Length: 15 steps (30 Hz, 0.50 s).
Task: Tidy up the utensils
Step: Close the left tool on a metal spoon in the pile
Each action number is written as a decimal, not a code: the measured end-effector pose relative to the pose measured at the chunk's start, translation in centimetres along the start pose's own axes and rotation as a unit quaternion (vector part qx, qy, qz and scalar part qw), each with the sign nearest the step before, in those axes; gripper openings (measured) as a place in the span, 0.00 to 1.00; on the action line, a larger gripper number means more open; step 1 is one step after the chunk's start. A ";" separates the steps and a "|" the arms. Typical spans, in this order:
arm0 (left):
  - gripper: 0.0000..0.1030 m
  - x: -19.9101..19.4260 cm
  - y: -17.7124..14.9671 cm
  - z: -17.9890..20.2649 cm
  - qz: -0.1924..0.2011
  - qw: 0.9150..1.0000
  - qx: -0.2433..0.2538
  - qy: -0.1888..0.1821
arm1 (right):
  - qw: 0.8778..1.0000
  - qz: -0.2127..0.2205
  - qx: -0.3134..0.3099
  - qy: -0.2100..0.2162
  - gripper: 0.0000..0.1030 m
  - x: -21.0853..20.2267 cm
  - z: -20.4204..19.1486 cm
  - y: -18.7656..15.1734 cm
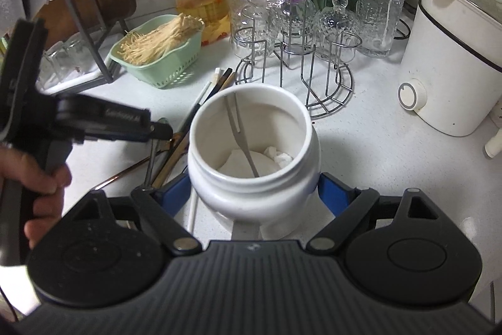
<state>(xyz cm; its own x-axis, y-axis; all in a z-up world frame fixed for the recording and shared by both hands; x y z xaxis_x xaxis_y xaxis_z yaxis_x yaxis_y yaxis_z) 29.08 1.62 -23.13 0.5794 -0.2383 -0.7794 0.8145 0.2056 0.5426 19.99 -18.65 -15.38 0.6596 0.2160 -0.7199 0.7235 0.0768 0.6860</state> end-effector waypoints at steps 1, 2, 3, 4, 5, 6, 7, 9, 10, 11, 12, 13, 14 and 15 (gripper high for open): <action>0.38 0.2 0.3 0.1 -0.003 1.000 0.004 0.008 | 1.000 -0.002 -0.001 -0.001 0.86 0.0 -0.1 0.0; 0.38 0.4 0.5 0.2 -0.008 1.000 0.010 0.017 | 1.000 -0.005 -0.001 -0.002 0.86 0.1 -0.1 -0.1; 0.38 0.5 0.8 0.4 -0.015 0.999 0.014 0.025 | 1.000 -0.007 -0.002 -0.003 0.86 0.1 -0.1 -0.2; 0.38 0.6 0.9 0.5 -0.023 0.999 0.016 0.031 | 1.000 -0.009 -0.002 -0.004 0.86 0.1 -0.2 -0.3; 0.38 0.8 1.1 0.6 -0.031 0.999 0.015 0.037 | 1.000 -0.010 -0.002 -0.005 0.86 0.1 -0.2 -0.3; 0.38 0.9 1.2 0.6 -0.040 0.998 0.015 0.042 | 1.000 -0.010 -0.002 -0.007 0.86 0.1 -0.3 -0.3; 0.38 1.0 1.4 0.8 -0.050 0.997 0.017 0.048 | 1.000 -0.011 -0.003 -0.008 0.86 0.1 -0.3 -0.3; 0.38 1.3 1.7 0.8 -0.066 0.996 0.016 0.054 | 1.000 -0.013 -0.005 -0.011 0.86 0.1 -0.3 -0.3; 0.37 1.4 1.9 0.9 -0.072 0.996 0.015 0.056 | 1.000 -0.014 -0.006 -0.012 0.86 0.1 -0.4 -0.2; 0.34 1.5 2.1 0.9 -0.078 0.995 0.016 0.059 | 1.000 -0.015 -0.006 -0.013 0.86 0.1 -0.4 -0.2; 0.32 1.6 2.2 0.9 -0.085 0.994 0.016 0.061 | 1.000 -0.016 -0.006 -0.014 0.86 0.2 -0.4 -0.2; 0.30 1.7 2.3 0.9 -0.091 0.994 0.016 0.061 | 1.000 -0.016 -0.006 -0.015 0.86 0.2 -0.4 -0.2; 0.28 1.8 2.3 1.0 -0.094 0.993 0.019 0.063 | 1.000 -0.016 -0.007 -0.016 0.87 0.2 -0.4 -0.2; 0.27 1.8 2.3 1.1 -0.094 0.993 0.026 0.067 | 1.000 -0.014 -0.009 -0.016 0.86 0.2 -0.4 -0.1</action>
Point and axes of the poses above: each gripper's, at about its wrist camera, not at the fingertips, and x roughly the way its jaws point, z to its right, y to its top, the point moved 5 cm from there along x, roughly the way its jaws point, and after that the axes turned 6 degrees about z, right-handed, at the moved point
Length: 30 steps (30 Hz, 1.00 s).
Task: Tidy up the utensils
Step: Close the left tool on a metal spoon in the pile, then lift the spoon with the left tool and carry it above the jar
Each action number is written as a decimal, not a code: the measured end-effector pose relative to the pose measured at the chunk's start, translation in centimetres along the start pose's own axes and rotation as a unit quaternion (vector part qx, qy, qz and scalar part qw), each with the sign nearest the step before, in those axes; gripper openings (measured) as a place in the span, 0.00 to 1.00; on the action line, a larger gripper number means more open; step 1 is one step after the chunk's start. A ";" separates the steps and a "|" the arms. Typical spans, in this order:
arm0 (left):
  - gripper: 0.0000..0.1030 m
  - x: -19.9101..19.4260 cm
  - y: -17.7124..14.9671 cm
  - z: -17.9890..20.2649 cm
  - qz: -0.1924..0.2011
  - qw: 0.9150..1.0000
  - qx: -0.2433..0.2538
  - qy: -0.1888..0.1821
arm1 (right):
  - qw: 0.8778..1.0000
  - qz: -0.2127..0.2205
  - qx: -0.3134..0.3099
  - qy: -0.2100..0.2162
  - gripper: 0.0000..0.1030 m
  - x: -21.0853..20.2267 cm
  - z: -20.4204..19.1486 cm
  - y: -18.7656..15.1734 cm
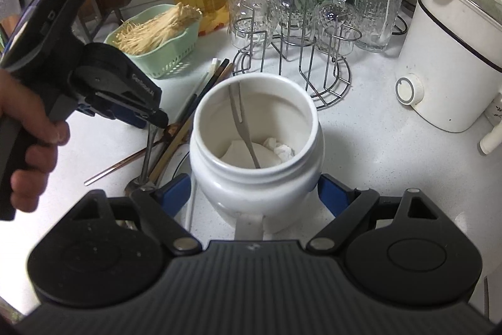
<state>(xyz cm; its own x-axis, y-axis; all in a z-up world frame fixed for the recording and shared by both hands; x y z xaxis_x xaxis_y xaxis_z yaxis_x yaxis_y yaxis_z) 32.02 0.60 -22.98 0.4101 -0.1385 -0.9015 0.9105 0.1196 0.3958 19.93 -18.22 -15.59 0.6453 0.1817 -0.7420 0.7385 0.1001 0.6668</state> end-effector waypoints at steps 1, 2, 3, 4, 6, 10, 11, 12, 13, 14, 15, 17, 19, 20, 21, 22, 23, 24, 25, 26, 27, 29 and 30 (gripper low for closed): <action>0.24 0.0 0.0 0.2 0.000 1.000 0.006 0.006 | 1.000 0.002 -0.002 -0.001 0.86 0.0 0.0 0.0; 0.22 0.0 -0.1 0.3 -0.001 1.000 0.012 0.012 | 1.000 0.004 -0.005 -0.002 0.86 0.0 0.0 0.0; 0.21 0.0 -0.1 0.6 -0.005 1.000 0.018 0.013 | 1.000 0.004 -0.007 -0.004 0.86 0.0 -0.1 0.0; 0.21 0.0 -0.3 0.8 -0.004 1.000 0.025 0.015 | 1.000 0.005 -0.007 -0.005 0.86 0.1 0.0 0.0; 0.21 -0.1 -0.4 1.2 0.001 0.999 0.038 0.021 | 1.000 0.007 -0.004 -0.007 0.86 0.1 0.0 0.1; 0.19 -0.1 -0.4 1.4 0.010 0.999 0.039 0.023 | 1.000 0.011 0.002 -0.012 0.86 0.3 0.1 0.3; 0.19 -0.1 -0.4 1.4 0.012 0.999 0.040 0.021 | 1.000 0.012 0.003 -0.012 0.86 0.3 0.1 0.4; 0.19 -0.2 -0.5 1.4 0.014 0.999 0.039 0.020 | 1.000 0.012 0.002 -0.013 0.86 0.4 0.1 0.4; 0.18 -0.2 -0.6 1.4 0.013 0.999 0.038 0.015 | 1.000 0.012 0.001 -0.014 0.86 0.4 0.1 0.5; 0.18 -0.3 -0.6 1.3 0.013 0.999 0.036 0.011 | 1.000 0.012 -0.001 -0.014 0.87 0.4 0.0 0.6; 0.17 -0.4 -0.7 1.2 0.013 0.999 0.034 0.007 | 1.000 0.012 -0.002 -0.014 0.86 0.4 0.0 0.6; 0.15 -0.8 -0.9 0.9 0.013 0.999 0.030 -0.001 | 1.000 0.015 -0.005 -0.014 0.86 0.4 0.0 0.6; 0.14 -1.3 -1.1 0.5 0.016 0.999 0.027 -0.007 | 1.000 0.017 -0.009 -0.015 0.86 0.3 0.0 0.6; 0.14 -1.7 -1.3 0.3 0.018 0.999 0.026 -0.010 | 1.000 0.018 -0.011 -0.015 0.87 0.3 -0.1 0.7; 0.14 -1.9 -1.4 0.1 0.020 0.999 0.026 -0.013 | 1.000 0.018 -0.013 -0.016 0.86 0.4 -0.1 0.7; 0.14 -2.2 -1.6 0.0 0.021 0.999 0.024 -0.016 | 1.000 0.018 -0.015 -0.016 0.87 0.4 -0.1 0.7; 0.14 -2.5 -1.9 -0.1 0.022 0.999 0.021 -0.019 | 1.000 0.018 -0.016 -0.016 0.87 0.5 -0.1 0.7; 0.14 -2.9 -2.1 -0.3 0.023 0.999 0.017 -0.023 | 1.000 0.018 -0.017 -0.015 0.87 0.5 -0.1 0.7; 0.14 -3.2 -2.3 -0.3 0.024 0.999 0.014 -0.026 | 1.000 0.018 -0.017 -0.014 0.87 0.5 -0.1 0.7; 0.14 -3.4 -2.5 -0.4 0.025 0.999 0.011 -0.028 | 1.000 0.017 -0.018 -0.013 0.87 0.5 0.0 0.7; 0.14 -3.7 -2.6 -0.4 0.026 0.999 0.008 -0.030 | 1.000 0.018 -0.019 -0.011 0.87 0.6 0.0 0.8; 0.14 -4.5 -2.9 -0.4 0.031 0.999 0.005 -0.035 | 1.000 0.018 -0.023 -0.008 0.87 0.6 0.0 0.7; 0.14 -4.9 -3.1 -0.4 0.034 0.999 0.007 -0.034 | 1.000 0.019 -0.025 -0.005 0.87 0.6 0.0 0.7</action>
Point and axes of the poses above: each gripper's, at about its wrist camera, not at the fingertips, and x roughly the way its jaws point, z to its right, y to its top, the point moved 5 cm from there along x, roughly the way its jaws point, and after that the axes turned 6 degrees about z, right-handed, at the moved point
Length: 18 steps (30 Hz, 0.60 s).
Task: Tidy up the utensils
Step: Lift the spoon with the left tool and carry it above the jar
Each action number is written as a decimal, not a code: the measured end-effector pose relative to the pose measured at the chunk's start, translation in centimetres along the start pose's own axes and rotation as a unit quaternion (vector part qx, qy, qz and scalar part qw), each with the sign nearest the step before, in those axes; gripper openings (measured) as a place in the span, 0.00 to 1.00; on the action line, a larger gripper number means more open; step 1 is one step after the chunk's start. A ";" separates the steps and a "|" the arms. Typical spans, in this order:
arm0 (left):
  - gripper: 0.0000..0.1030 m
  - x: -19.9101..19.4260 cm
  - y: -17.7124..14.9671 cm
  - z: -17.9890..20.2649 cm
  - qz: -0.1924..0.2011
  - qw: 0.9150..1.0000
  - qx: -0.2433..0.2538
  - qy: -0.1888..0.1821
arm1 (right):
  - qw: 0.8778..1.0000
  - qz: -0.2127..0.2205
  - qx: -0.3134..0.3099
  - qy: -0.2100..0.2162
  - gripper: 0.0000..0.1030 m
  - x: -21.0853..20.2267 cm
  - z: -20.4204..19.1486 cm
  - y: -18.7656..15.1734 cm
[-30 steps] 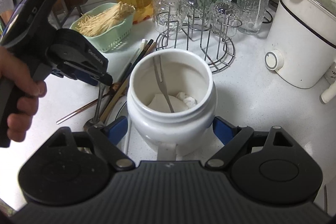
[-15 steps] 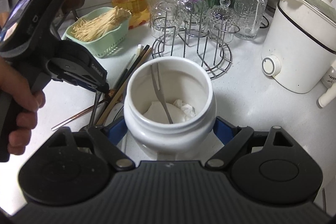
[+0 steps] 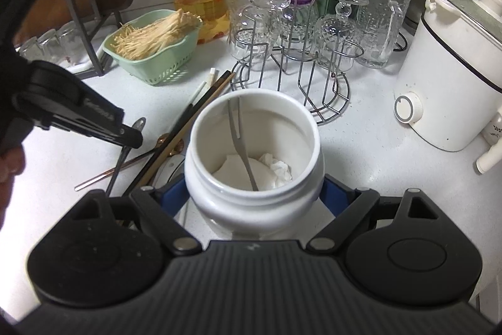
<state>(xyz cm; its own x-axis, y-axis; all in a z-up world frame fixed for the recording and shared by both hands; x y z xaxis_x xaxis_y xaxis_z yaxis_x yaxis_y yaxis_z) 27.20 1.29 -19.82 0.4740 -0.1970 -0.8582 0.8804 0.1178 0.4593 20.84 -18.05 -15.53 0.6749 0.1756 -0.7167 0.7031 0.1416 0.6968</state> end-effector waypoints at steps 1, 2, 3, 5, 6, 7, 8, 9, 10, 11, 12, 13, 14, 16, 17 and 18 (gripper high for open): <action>0.14 -0.4 -0.1 0.1 0.005 1.000 0.002 0.000 | 1.000 0.001 -0.001 0.002 0.87 0.0 0.0 0.0; 0.14 -0.7 -0.2 0.3 0.008 1.000 0.004 -0.001 | 1.000 0.003 -0.002 0.005 0.87 0.0 0.1 0.0; 0.14 -1.1 -0.3 0.5 0.010 1.000 0.004 -0.002 | 1.000 0.005 -0.003 0.008 0.87 0.0 0.1 0.0; 0.14 -2.0 -0.7 0.8 0.018 1.000 0.005 -0.005 | 1.000 0.009 -0.008 0.015 0.87 0.1 0.2 -0.1; 0.14 -2.6 -0.9 1.0 0.024 1.000 0.005 -0.006 | 1.000 0.013 -0.012 0.020 0.88 0.1 0.2 -0.1; 0.14 -3.1 -1.1 1.2 0.029 1.000 0.005 -0.005 | 0.999 0.016 -0.016 0.024 0.88 0.1 0.3 -0.1; 0.14 -3.8 -1.4 1.4 0.034 0.999 0.005 -0.002 | 0.999 0.018 -0.019 0.028 0.88 0.0 0.3 -0.2; 0.14 -4.5 -1.6 1.7 0.040 0.999 0.004 0.000 | 0.999 0.020 -0.022 0.032 0.88 0.0 0.3 -0.3; 0.14 -5.2 -1.8 2.0 0.046 0.999 0.003 0.000 | 0.999 0.023 -0.025 0.037 0.88 0.0 0.4 -0.3; 0.14 -5.8 -2.1 2.3 0.053 0.999 0.005 0.000 | 0.998 0.025 -0.028 0.041 0.88 -0.1 0.5 -0.3; 0.14 -6.4 -2.3 2.6 0.060 0.998 0.009 0.002 | 0.998 0.026 -0.031 0.043 0.88 -0.1 0.5 -0.4; 0.14 -7.0 -2.5 3.0 0.066 0.998 0.014 0.003 | 0.998 0.027 -0.033 0.045 0.88 -0.1 0.5 -0.3; 0.13 -7.6 -2.7 3.3 0.073 0.997 0.019 0.004 | 0.998 0.029 -0.036 0.048 0.88 -0.1 0.5 -0.3; 0.02 -8.5 -3.2 3.8 0.079 0.997 0.021 0.000 | 0.997 0.033 -0.041 0.055 0.88 0.0 0.5 -0.3; 0.01 -8.9 -3.4 3.9 0.084 0.996 0.019 -0.001 | 0.997 0.035 -0.044 0.058 0.88 0.0 0.6 -0.3; 0.01 -9.3 -3.7 4.0 0.087 0.996 0.015 0.000 | 0.996 0.036 -0.047 0.062 0.88 0.1 0.6 -0.3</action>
Point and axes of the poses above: each gripper's, at about its wrist camera, not at the fingertips, and x roughly the way its jaws point, z to its right, y to its top, the point moved 5 cm from there along x, roughly the way its jaws point, and after that the axes turned 6 degrees about z, right-handed, at the moved point
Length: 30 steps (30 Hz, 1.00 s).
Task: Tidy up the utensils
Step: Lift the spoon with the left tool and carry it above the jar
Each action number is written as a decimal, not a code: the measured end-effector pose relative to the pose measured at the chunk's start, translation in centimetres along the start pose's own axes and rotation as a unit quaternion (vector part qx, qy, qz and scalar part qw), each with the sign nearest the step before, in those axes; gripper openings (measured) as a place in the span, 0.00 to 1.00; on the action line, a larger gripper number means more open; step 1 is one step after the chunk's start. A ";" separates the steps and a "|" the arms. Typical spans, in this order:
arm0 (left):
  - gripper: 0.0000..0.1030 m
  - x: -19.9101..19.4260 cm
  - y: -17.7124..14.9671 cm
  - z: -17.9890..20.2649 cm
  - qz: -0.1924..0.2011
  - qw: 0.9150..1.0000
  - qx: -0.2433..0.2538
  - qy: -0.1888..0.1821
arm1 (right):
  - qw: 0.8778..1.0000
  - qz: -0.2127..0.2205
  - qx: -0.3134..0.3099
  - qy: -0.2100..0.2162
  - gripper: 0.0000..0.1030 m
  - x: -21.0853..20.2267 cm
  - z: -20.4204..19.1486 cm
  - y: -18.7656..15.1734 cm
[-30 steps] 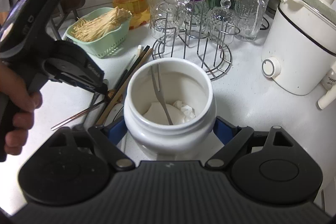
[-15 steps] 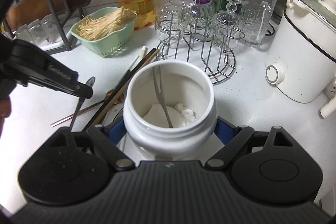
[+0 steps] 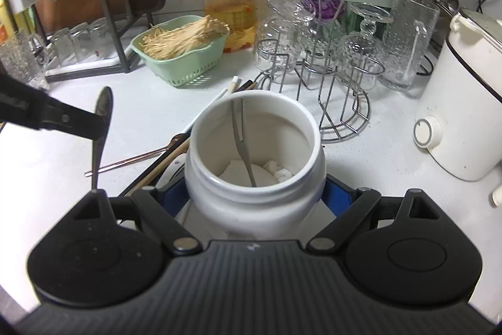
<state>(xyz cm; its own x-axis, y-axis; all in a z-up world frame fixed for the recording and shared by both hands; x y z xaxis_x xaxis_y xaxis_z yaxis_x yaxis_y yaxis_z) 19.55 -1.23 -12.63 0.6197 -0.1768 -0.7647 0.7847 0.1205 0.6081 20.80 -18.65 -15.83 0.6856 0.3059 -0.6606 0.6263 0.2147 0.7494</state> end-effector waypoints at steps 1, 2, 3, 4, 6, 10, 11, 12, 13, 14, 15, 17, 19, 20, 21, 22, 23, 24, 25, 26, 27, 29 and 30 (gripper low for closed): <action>0.01 -0.3 -0.2 0.1 0.003 1.000 -0.001 0.000 | 1.000 0.000 -0.003 0.003 0.88 0.0 0.0 0.0; 0.01 -0.4 -0.6 0.1 0.004 1.000 0.000 0.002 | 1.000 0.001 -0.005 0.005 0.88 0.0 0.0 0.0; 0.01 -0.4 -0.9 -0.1 0.004 1.000 0.000 0.006 | 1.000 0.002 -0.007 0.007 0.88 0.0 0.1 0.0; 0.01 -0.4 -1.2 -0.2 0.003 1.000 -0.001 0.006 | 1.000 0.004 -0.008 0.008 0.88 0.0 0.1 0.0; 0.01 -0.4 -1.6 -0.5 0.005 1.000 -0.005 0.006 | 1.000 0.006 -0.008 0.011 0.88 0.0 0.1 -0.1; 0.01 -1.5 -1.3 -0.6 0.020 1.000 -0.006 0.008 | 1.000 0.005 -0.011 0.014 0.88 0.0 0.1 0.0; 0.01 -1.9 -1.0 -0.5 0.025 1.000 -0.005 0.008 | 1.000 0.006 -0.012 0.015 0.88 -0.1 0.1 0.0; 0.01 -2.2 -0.7 -0.4 0.029 1.000 -0.006 0.007 | 1.000 0.007 -0.012 0.015 0.88 0.0 0.1 0.0; 0.01 -2.6 -0.5 -0.3 0.033 0.999 -0.007 0.005 | 1.000 0.007 -0.012 0.015 0.88 -0.1 0.0 -0.1; 0.01 -2.9 -0.2 -0.1 0.037 0.999 -0.006 0.003 | 1.000 0.007 -0.012 0.015 0.88 -0.1 0.1 -0.1; 0.01 -3.2 0.0 0.1 0.041 0.999 -0.005 0.002 | 1.000 0.006 -0.011 0.016 0.88 -0.1 0.1 -0.1; 0.00 -3.9 0.4 0.6 0.049 0.999 -0.002 0.001 | 1.000 0.005 -0.011 0.018 0.88 -0.1 0.1 0.0; 0.00 -4.4 0.8 1.2 0.055 0.998 0.002 -0.004 | 1.000 0.006 -0.012 0.019 0.88 -0.2 0.0 -0.1; 0.00 -4.6 1.0 1.4 0.057 0.998 0.002 -0.007 | 1.000 0.006 -0.012 0.019 0.88 -0.2 0.0 -0.1; 0.00 -4.9 1.1 1.6 0.060 0.998 0.002 -0.010 | 1.000 0.007 -0.013 0.020 0.88 -0.2 0.0 -0.2; 0.00 -5.2 1.3 1.9 0.063 0.998 0.003 -0.012 | 1.000 0.007 -0.013 0.020 0.88 -0.3 0.0 -0.2; 0.00 -5.5 1.5 2.2 0.066 0.998 0.004 -0.013 | 1.000 0.007 -0.013 0.020 0.88 -0.3 0.0 -0.2; 0.00 -5.8 1.8 2.4 0.069 0.997 0.006 -0.016 | 1.000 0.007 -0.013 0.020 0.88 -0.3 -0.1 -0.2; 0.00 -6.1 2.0 2.6 0.072 0.997 0.008 -0.018 | 1.000 0.007 -0.013 0.020 0.88 -0.3 0.0 -0.2; 0.00 -6.4 2.3 2.9 0.075 0.997 0.009 -0.021 | 1.000 0.007 -0.013 0.020 0.88 -0.3 -0.1 -0.2; 0.00 -6.7 2.6 3.1 0.079 0.997 0.011 -0.023 | 1.000 0.007 -0.013 0.020 0.88 -0.3 -0.1 -0.2; 0.00 -7.4 3.3 3.6 0.087 0.996 0.013 -0.029 | 1.000 0.007 -0.013 0.020 0.88 -0.3 0.0 -0.2; 0.00 -7.7 3.7 3.7 0.090 0.995 0.013 -0.032 | 1.000 0.007 -0.013 0.020 0.88 -0.3 0.0 -0.2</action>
<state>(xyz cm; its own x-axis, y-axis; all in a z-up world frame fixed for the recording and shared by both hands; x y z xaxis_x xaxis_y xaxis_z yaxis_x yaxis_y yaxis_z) 17.65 -3.08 -3.66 0.7471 -0.2172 -0.6282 0.6600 0.1300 0.7400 20.43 -18.75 -15.75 0.6787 0.3461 -0.6477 0.6064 0.2333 0.7601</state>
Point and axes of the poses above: each gripper's, at about its wrist camera, not at the fingertips, and x roughly the way its jaws point, z to its right, y to its top, the point moved 5 cm from there along x, roughly the way its jaws point, and after that the axes turned 6 degrees about z, right-handed, at the moved point
